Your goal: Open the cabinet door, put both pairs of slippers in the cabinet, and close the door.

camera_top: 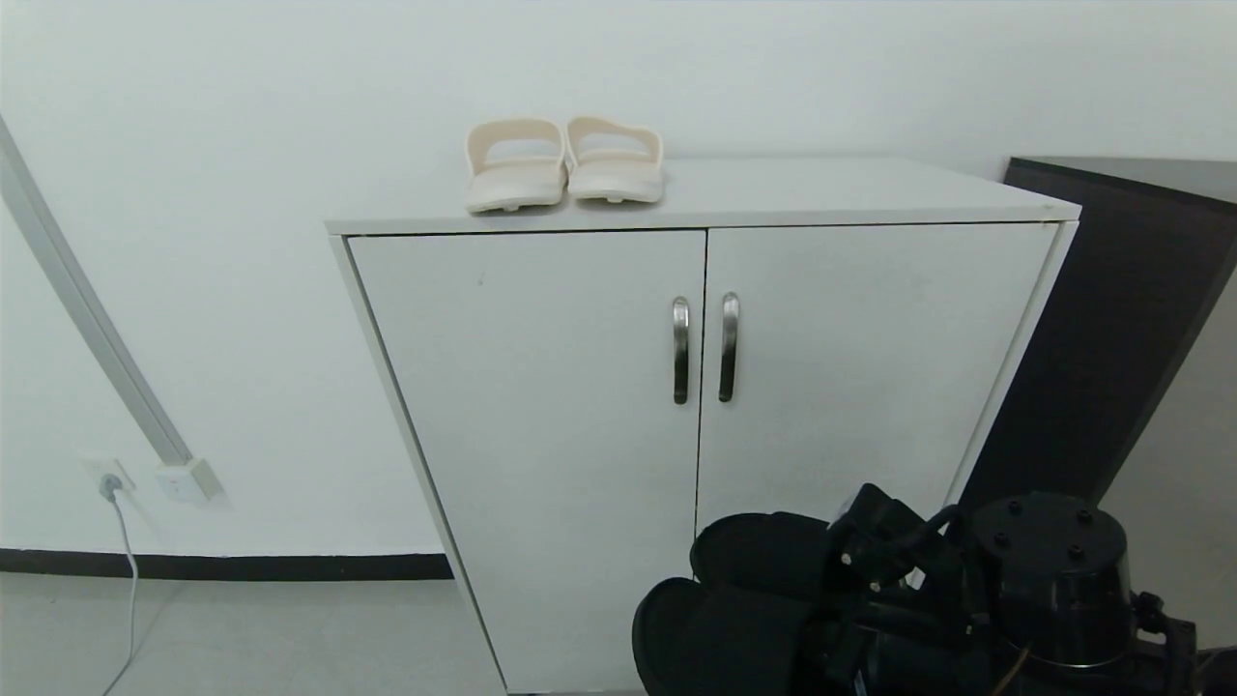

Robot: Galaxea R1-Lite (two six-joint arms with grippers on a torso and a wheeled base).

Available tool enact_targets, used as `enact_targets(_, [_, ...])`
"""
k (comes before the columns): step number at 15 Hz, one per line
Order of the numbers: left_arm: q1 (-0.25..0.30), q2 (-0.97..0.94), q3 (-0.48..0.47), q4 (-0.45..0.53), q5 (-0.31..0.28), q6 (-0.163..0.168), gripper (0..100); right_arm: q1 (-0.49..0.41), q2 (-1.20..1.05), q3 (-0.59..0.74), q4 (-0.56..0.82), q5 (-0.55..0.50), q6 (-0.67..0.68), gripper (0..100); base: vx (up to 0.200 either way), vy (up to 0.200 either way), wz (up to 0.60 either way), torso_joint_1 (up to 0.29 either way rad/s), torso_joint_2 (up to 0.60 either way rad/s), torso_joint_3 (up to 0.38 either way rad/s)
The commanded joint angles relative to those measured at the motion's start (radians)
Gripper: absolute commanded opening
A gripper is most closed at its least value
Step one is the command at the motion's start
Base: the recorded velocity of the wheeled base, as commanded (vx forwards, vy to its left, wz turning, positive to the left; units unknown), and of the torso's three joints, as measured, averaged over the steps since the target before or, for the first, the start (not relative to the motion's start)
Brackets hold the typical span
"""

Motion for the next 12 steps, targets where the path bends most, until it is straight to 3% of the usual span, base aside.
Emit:
enact_targets(1, [-0.015, 0.107, -0.186, 0.005, -0.029, -0.065, 100, 0.002, -0.002, 0.006, -0.004, 0.001, -0.004, 0, 0.000, 0.000, 0.00, -0.002, 0.11, 0.056])
enact_targets(3, [-0.021, 0.236, -0.195, 0.003, -0.193, -0.051, 100, 0.002, 0.004, 0.011, -0.006, 0.002, -0.006, 0, 0.000, 0.000, 0.00, 0.000, 0.00, 0.000])
enact_targets(4, [-0.021, 0.354, -0.203, -0.006, -0.290, -0.064, 100, 0.002, 0.002, 0.009, -0.006, -0.001, -0.006, 0, 0.000, 0.000, 0.00, 0.000, 0.00, 0.000])
enact_targets(5, [-0.021, 0.446, -0.215, -0.041, -0.324, -0.087, 100, 0.005, 0.001, 0.014, -0.006, -0.002, -0.011, 0, 0.000, 0.000, 0.00, 0.000, 0.00, 0.000])
enact_targets(7, [-0.039, 0.569, -0.226, -0.121, -0.413, -0.085, 100, 0.005, 0.002, 0.018, -0.007, 0.001, -0.044, 0, 0.000, 0.000, 0.00, -0.019, 0.13, 0.124])
enact_targets(10, [-0.065, 0.693, -0.253, -0.167, -0.457, -0.061, 100, 0.007, 0.001, 0.018, -0.009, 0.007, -0.044, 0, 0.000, 0.000, 0.00, -0.001, 0.02, 0.014])
enact_targets(12, [-0.137, 0.762, -0.288, -0.170, -0.463, -0.056, 100, 0.008, 0.004, 0.020, -0.029, 0.007, -0.038, 0, 0.000, 0.000, 0.00, 0.000, 0.00, 0.000])
